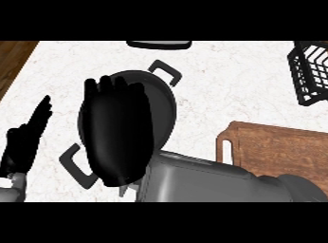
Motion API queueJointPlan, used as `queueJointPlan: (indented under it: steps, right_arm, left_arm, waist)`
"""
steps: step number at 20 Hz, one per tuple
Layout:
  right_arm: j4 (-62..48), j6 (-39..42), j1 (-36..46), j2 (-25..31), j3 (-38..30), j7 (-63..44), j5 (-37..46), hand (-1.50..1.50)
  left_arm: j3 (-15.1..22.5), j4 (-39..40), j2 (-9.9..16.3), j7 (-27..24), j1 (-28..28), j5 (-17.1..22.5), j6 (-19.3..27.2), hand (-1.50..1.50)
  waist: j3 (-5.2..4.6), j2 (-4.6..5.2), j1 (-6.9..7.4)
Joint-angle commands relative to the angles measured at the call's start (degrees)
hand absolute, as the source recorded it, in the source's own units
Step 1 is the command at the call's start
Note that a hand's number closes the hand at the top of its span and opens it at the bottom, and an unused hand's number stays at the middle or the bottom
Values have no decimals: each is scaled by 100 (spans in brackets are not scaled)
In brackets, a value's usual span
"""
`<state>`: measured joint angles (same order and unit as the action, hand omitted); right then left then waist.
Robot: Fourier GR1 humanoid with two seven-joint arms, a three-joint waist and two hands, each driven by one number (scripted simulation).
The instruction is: Pick the squash from the cutting board and place it in the pot
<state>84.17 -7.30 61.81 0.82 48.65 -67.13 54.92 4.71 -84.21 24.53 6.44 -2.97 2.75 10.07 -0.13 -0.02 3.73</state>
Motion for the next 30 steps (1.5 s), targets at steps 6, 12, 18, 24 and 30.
queueJointPlan:
  steps: [6,12,18,24,30]
  right_arm:
    - [-2002,-1185,739,-79,-679,347,-763,150]
    - [-3532,-1840,733,-80,-408,1236,-1169,150]
    - [-4321,-2312,879,-81,-724,1980,-2020,150]
    - [-4489,-2790,788,-81,-942,2677,-2969,-150]
    - [-4750,-3521,551,-81,-699,3543,-3415,-150]
  left_arm:
    - [-174,-38,15,93,-88,-28,18,0]
    - [-158,-96,7,119,41,6,-173,0]
    - [-90,132,-125,66,-349,-141,-154,0]
    - [27,75,-277,-100,-75,-230,-126,0]
    - [-304,-129,-10,154,-193,-3,-334,0]
  waist:
    - [2,70,-42]
    - [3,87,24]
    - [3,151,93]
    - [5,163,199]
    - [10,131,163]
